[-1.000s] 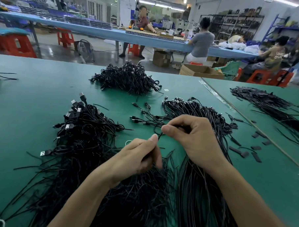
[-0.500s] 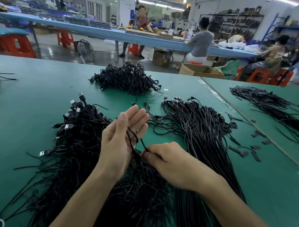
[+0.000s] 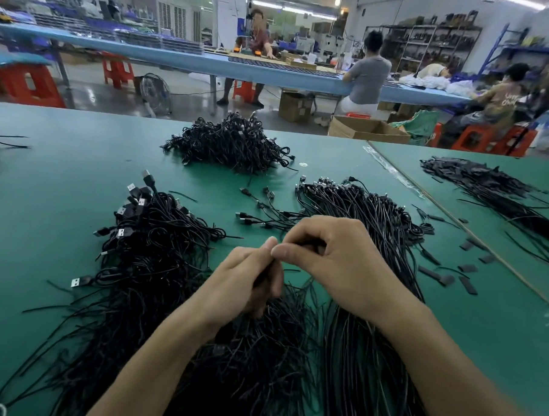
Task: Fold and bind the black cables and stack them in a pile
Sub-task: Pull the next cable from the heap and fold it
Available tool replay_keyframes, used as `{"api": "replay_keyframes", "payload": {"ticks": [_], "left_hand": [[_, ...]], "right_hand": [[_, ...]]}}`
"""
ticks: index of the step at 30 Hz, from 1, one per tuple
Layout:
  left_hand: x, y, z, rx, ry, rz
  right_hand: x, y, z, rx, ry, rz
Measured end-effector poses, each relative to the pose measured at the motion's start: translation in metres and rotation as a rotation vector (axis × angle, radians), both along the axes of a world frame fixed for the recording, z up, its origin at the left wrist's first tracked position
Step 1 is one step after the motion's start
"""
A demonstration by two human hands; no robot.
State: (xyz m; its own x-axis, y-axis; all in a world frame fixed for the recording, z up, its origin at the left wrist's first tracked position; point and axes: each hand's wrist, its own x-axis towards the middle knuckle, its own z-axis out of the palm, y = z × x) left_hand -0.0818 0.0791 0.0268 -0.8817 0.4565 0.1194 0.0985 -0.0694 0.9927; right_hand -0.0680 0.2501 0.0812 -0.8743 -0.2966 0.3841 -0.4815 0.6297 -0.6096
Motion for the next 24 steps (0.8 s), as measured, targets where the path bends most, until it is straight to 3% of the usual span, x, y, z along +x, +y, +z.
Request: {"api": "replay_keyframes", "payload": {"ticks": [4, 7, 10, 12, 15, 17, 20, 24], "left_hand": [[0.002, -0.012, 0.011, 0.349, -0.216, -0.204], [0.0, -0.016, 0.017, 0.724, -0.297, -0.235], [-0.006, -0.012, 0.016, 0.876, -0.268, -0.015], [-0.009, -0.007, 0.01, 0.738, -0.135, 0.136], [-0.012, -0.003, -0.004, 0.264, 0.216, 0.375], [-0.013, -0.003, -0.01, -0.026, 0.362, 0.426], [-0.009, -0.002, -0.011, -0.229, 0.326, 0.247], [-0.003, -0.001, -0.001, -0.173, 0.095, 0.053]], "right_hand": [[-0.006, -0.009, -0.016, -0.228, -0.009, 0.003], [-0.003, -0.012, -0.037, -0.143, -0.124, -0.056], [0.003, -0.02, -0.053, 0.036, -0.212, -0.029], [0.007, -0.025, -0.053, 0.142, -0.195, 0.016], [0.01, -0.028, -0.041, 0.243, -0.144, 0.061], [0.013, -0.024, -0.033, 0.24, -0.107, 0.087], [0.011, -0.013, -0.022, 0.233, -0.063, 0.078], [0.007, -0.001, -0.014, 0.078, -0.054, 0.046]]}}
